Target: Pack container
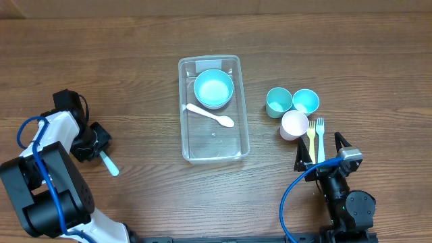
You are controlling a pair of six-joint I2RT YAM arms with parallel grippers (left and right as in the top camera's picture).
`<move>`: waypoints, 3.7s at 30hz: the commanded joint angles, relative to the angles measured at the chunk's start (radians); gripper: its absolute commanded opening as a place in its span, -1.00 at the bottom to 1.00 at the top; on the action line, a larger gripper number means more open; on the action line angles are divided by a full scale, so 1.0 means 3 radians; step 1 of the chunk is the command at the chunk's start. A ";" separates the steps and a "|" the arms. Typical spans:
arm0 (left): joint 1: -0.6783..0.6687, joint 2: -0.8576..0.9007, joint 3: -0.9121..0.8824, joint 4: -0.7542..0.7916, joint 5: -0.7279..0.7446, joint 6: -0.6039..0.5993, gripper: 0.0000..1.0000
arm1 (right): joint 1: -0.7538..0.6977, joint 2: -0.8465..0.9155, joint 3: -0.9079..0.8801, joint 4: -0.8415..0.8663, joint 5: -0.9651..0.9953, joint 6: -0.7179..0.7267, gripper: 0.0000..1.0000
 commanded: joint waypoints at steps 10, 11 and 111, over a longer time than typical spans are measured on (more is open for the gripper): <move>-0.0009 -0.0031 0.0144 -0.0029 0.0221 0.0164 -0.70 | -0.0010 -0.0031 -0.0034 0.0019 0.0029 -0.0009 1.00; -0.0013 -0.0092 0.0160 -0.0029 0.0234 0.0165 -0.70 | -0.0010 -0.0031 -0.0034 0.0019 0.0029 -0.0009 1.00; -0.1399 0.0762 0.1611 0.0622 0.0312 -0.0543 0.12 | -0.0010 -0.0031 -0.0034 0.0019 0.0029 -0.0009 1.00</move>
